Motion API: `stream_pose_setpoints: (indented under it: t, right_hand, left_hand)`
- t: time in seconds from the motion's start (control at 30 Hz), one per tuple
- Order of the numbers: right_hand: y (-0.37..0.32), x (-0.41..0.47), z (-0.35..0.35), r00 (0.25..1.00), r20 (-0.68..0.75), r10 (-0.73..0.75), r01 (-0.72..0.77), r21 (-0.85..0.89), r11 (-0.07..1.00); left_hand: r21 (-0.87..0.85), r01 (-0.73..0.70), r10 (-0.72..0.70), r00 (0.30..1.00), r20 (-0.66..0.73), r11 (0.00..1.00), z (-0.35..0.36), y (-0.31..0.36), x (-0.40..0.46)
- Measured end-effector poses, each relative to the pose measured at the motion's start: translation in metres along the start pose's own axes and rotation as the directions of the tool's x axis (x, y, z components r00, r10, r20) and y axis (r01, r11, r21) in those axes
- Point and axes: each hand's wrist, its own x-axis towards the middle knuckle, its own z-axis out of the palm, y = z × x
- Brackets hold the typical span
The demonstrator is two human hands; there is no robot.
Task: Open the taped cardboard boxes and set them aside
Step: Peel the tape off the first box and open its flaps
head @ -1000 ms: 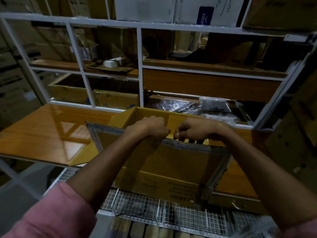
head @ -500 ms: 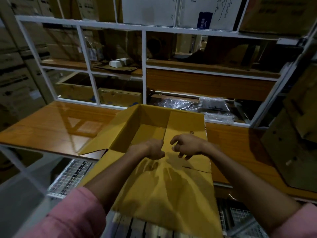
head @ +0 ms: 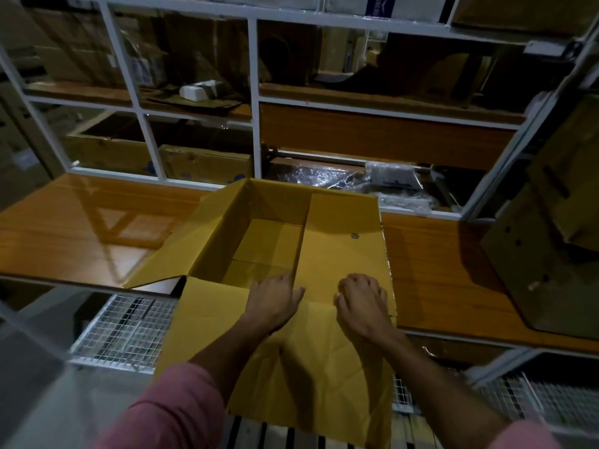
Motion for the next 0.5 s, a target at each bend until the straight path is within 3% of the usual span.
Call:
stream_pose_setpoints:
  t: [0.13, 0.3, 0.5]
  right_hand:
    - [0.008, 0.003, 0.007, 0.996, -0.087, 0.007, -0.014, -0.080, 0.997]
    - [0.009, 0.001, 0.014, 0.987, -0.160, -0.001, -0.019, -0.124, 0.992]
    - [0.010, 0.014, 0.011, 0.981, -0.177, 0.075, -0.084, -0.045, 0.995]
  left_hand:
    - [0.016, -0.018, 0.018, 0.999, 0.040, 1.000, 0.005, -0.002, 0.017]
    - [-0.194, 0.090, -0.083, 0.996, 0.044, 0.977, 0.007, 0.012, 0.040]
    - [-0.052, 0.055, -0.056, 0.998, -0.016, 0.997, 0.015, 0.011, 0.039]
